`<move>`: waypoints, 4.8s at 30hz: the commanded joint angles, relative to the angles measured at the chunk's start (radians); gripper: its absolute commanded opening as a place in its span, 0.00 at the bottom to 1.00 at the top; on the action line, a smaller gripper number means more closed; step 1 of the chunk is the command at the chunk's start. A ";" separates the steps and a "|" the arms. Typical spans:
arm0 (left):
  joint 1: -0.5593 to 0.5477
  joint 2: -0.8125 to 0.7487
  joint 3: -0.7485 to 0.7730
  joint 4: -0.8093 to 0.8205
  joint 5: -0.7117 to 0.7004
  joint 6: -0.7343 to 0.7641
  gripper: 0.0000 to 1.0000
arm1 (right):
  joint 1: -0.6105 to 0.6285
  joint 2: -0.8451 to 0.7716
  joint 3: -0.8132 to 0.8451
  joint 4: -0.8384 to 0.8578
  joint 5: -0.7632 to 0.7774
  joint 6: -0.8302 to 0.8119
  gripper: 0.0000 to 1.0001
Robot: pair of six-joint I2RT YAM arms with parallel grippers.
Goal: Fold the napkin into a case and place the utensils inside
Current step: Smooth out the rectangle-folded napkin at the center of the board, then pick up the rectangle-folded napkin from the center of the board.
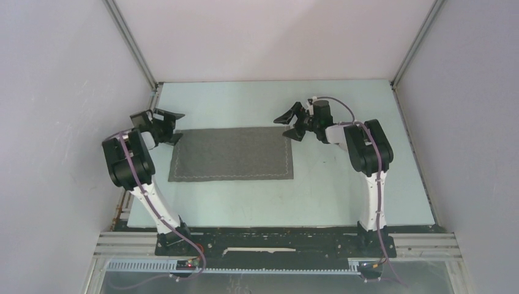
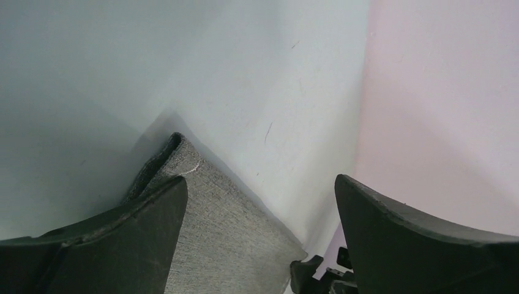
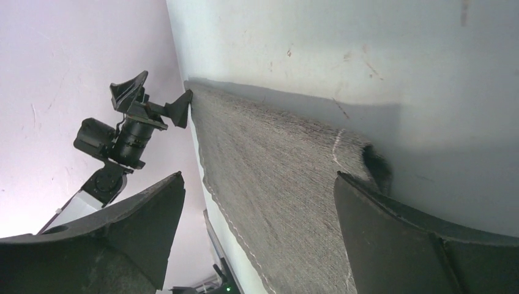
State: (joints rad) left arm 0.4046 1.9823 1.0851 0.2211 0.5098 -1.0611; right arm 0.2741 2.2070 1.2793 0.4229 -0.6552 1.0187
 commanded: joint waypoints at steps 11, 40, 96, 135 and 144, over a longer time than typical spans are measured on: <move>-0.254 -0.116 -0.045 0.233 0.018 -0.225 1.00 | 0.273 0.014 0.260 -0.033 0.094 0.064 1.00; -0.021 0.174 0.039 0.203 0.044 -0.159 1.00 | 0.109 0.178 0.174 0.092 0.079 0.123 1.00; -0.081 -0.300 -0.177 -0.878 -0.296 0.615 0.82 | 0.004 -0.832 -0.259 -0.921 0.151 -0.657 0.98; -0.062 -0.357 -0.149 -0.936 -0.406 0.658 0.49 | 0.059 -0.835 -0.370 -0.778 0.122 -0.597 0.97; -0.062 -0.271 -0.090 -0.934 -0.426 0.658 0.29 | 0.062 -0.857 -0.400 -0.768 0.136 -0.592 0.97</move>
State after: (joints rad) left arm 0.3405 1.6691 0.9646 -0.7551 0.1238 -0.4171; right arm 0.3267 1.3899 0.8864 -0.3729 -0.5316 0.4175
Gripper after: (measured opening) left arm 0.357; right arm 0.970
